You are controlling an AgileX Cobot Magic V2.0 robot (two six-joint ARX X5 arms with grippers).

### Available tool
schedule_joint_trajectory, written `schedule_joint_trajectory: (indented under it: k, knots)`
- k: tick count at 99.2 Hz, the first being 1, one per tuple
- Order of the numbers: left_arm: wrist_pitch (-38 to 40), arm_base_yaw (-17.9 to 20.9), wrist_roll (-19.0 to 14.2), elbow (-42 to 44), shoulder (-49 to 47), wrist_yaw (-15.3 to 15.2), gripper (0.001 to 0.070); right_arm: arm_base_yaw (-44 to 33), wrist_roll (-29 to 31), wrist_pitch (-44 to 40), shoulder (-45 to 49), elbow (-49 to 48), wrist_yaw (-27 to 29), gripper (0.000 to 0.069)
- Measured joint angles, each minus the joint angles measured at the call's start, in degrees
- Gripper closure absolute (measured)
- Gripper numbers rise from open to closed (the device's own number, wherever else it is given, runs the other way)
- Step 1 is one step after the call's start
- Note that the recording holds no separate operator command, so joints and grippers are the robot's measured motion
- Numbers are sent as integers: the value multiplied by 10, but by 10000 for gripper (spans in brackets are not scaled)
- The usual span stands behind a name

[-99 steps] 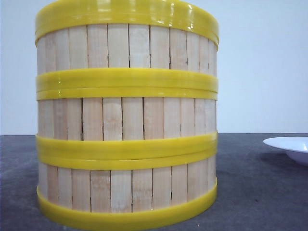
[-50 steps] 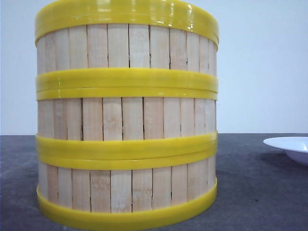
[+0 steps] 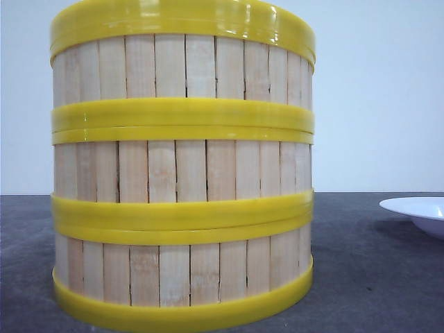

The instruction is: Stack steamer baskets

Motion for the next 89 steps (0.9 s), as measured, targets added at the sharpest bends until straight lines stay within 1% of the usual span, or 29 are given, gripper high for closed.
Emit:
schedule_joint_trajectory:
  k: [46, 58, 75, 82, 89]
  knots:
    - [0, 0, 0, 0, 0, 0, 681, 0, -1, 0, 0, 0, 1, 684]
    - [0, 0, 0, 0, 0, 0, 681, -6, -16, 8, 0, 0, 19, 684]
    - [0, 0, 0, 0, 0, 0, 681, -64, -69, 51, -2, 0, 22, 684]
    - [0, 0, 0, 0, 0, 0, 681, -103, -98, 70, -2, 0, 1, 684]
    - [0, 0, 0, 0, 0, 0, 681, -153, -133, 82, -5, 0, -41, 684]
